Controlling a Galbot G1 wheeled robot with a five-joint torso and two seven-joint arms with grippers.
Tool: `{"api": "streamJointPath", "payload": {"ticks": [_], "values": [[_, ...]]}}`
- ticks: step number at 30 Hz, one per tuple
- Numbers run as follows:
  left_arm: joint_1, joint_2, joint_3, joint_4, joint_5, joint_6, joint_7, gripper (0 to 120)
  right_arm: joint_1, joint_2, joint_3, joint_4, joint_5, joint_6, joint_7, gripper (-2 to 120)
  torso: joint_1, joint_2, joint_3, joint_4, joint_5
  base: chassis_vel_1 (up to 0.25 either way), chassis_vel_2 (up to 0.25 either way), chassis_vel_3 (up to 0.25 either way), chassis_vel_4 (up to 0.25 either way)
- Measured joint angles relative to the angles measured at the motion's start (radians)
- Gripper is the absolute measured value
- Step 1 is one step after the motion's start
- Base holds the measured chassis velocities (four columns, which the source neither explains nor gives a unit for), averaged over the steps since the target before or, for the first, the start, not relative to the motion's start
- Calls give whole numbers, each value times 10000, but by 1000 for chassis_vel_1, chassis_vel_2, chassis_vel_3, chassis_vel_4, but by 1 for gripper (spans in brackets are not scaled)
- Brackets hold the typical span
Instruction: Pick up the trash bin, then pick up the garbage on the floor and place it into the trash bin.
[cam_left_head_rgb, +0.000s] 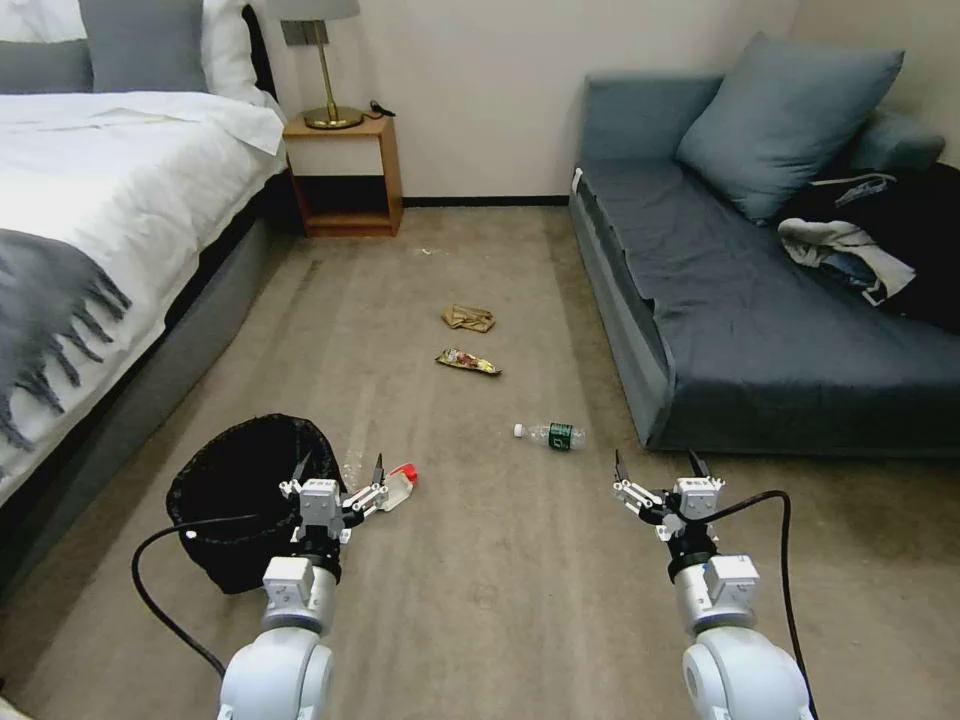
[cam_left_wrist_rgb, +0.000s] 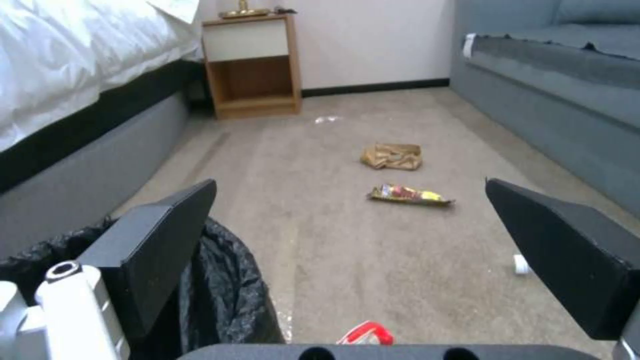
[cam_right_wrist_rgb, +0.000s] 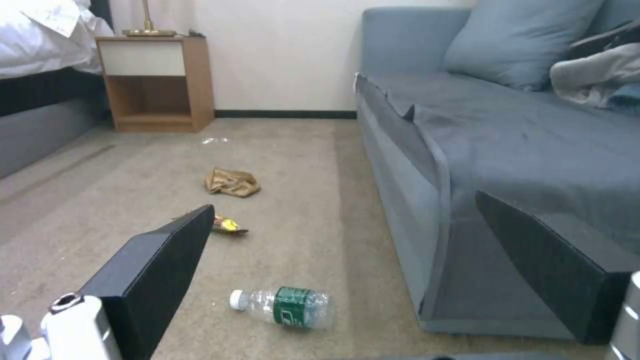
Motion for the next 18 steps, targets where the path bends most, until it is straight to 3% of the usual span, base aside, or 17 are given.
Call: {"api": "streamJointPath", "payload": {"ticks": [18], "values": [[0,0,0,0,0,0,0,100,0,0,0,0,0,0,0,100,0,0,0,0,0,0,0,0,0]]}}
